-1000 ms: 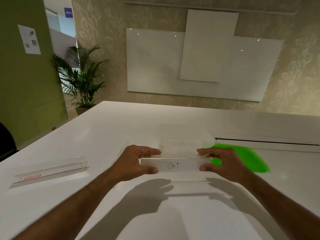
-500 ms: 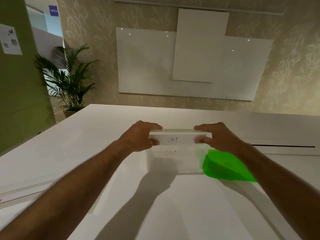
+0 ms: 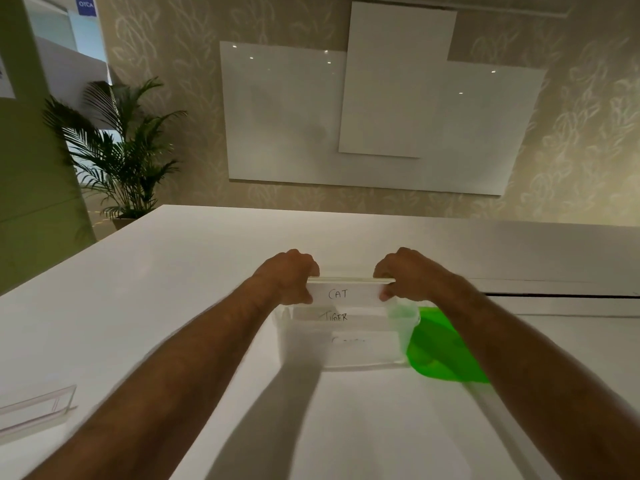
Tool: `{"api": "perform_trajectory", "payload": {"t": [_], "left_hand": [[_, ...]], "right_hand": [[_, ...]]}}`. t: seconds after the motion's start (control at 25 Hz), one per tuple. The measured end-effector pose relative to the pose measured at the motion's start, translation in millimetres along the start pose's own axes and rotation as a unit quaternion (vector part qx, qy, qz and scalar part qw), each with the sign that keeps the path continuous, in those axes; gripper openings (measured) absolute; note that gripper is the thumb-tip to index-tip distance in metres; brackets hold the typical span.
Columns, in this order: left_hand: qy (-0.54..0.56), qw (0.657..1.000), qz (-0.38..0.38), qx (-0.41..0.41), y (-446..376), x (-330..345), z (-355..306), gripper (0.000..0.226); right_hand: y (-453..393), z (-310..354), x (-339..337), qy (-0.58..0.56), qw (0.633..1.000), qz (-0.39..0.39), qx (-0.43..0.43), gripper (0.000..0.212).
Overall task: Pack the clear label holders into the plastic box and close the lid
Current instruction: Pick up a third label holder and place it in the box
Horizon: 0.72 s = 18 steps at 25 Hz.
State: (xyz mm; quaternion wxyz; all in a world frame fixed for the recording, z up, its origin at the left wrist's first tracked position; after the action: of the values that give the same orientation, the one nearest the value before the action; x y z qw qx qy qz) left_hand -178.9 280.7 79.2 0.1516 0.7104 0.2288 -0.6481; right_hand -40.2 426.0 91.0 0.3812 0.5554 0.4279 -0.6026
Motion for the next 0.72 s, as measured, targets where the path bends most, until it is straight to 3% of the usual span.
{"api": "perform_trajectory", "payload": {"t": [0.4,0.72], "left_hand": [[-0.076,0.992,0.093,-0.042,-20.7,38.9,-4.5,0.060],[-0.132,0.987,0.087,-0.016,-22.0,44.9,-9.9,0.057]], "right_hand": [[-18.6,20.0,42.0,0.113,0.989,0.090,-0.016,0.042],[-20.9,21.6,50.6,0.118,0.988,0.103,-0.020,0.041]]}}
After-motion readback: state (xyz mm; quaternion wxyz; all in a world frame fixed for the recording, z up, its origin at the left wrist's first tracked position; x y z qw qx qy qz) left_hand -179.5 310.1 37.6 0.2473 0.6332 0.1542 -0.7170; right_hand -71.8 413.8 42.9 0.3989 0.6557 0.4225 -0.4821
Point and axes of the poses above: each hand's wrist, its own y-axis away from the middle knuckle, its own x-axis out of the palm, z = x × y, the point moved 8 cm from there along -y, towards the middle knuckle, and after that the axes turned 6 degrees about -x, right-handed, at the moved point
